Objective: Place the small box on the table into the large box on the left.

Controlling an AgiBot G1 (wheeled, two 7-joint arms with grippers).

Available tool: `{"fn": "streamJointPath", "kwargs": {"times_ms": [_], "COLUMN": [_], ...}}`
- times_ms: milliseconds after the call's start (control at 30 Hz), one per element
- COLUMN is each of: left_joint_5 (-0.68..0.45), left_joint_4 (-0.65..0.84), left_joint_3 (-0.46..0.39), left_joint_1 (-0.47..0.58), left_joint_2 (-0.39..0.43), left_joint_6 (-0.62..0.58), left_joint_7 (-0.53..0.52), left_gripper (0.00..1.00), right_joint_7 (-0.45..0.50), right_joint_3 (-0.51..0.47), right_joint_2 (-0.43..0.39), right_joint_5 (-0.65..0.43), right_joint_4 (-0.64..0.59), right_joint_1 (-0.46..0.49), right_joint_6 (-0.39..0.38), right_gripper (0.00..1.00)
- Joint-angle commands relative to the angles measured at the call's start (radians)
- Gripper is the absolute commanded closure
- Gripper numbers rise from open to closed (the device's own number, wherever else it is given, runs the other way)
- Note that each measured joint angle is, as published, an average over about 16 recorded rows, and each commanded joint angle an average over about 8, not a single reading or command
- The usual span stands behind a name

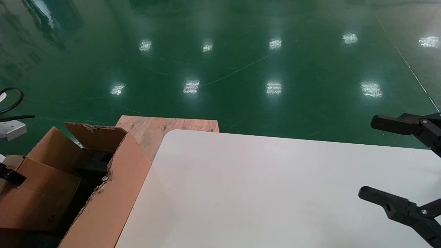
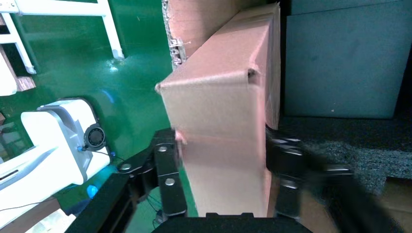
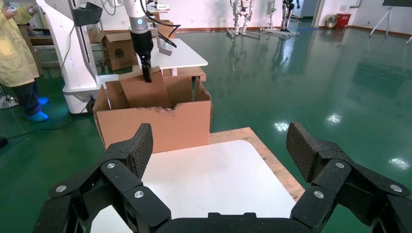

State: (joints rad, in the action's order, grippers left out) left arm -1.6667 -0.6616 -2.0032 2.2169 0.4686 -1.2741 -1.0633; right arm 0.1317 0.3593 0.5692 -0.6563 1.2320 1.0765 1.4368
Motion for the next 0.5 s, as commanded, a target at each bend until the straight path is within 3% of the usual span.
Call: {"fn": "streamJointPath", "kwargs": {"times_ms": [33,500], "left_joint_5": [-0.001,-0.001], "left_joint_4": [0.000,-0.024], "left_joint_3": [0.000,0.009], "left_joint_1": [0.000,0.016], "left_joint_2": [0.000,-0.002], "left_joint_6": [0.000,0.021], "left_joint_7": [0.000,0.013], "left_gripper": [0.00,0.00], "right_joint_7": [0.000,0.000], "right_joint_3": [0.000,0.000], "right_joint_2": [0.000,0.000], "right_joint_5": [0.000,0.000], "right_joint_4": [0.000,0.000], "right_joint_1": [0.000,0.000], "right_joint_6": [0.000,0.000], "right_gripper": [0.00,0.00]}}
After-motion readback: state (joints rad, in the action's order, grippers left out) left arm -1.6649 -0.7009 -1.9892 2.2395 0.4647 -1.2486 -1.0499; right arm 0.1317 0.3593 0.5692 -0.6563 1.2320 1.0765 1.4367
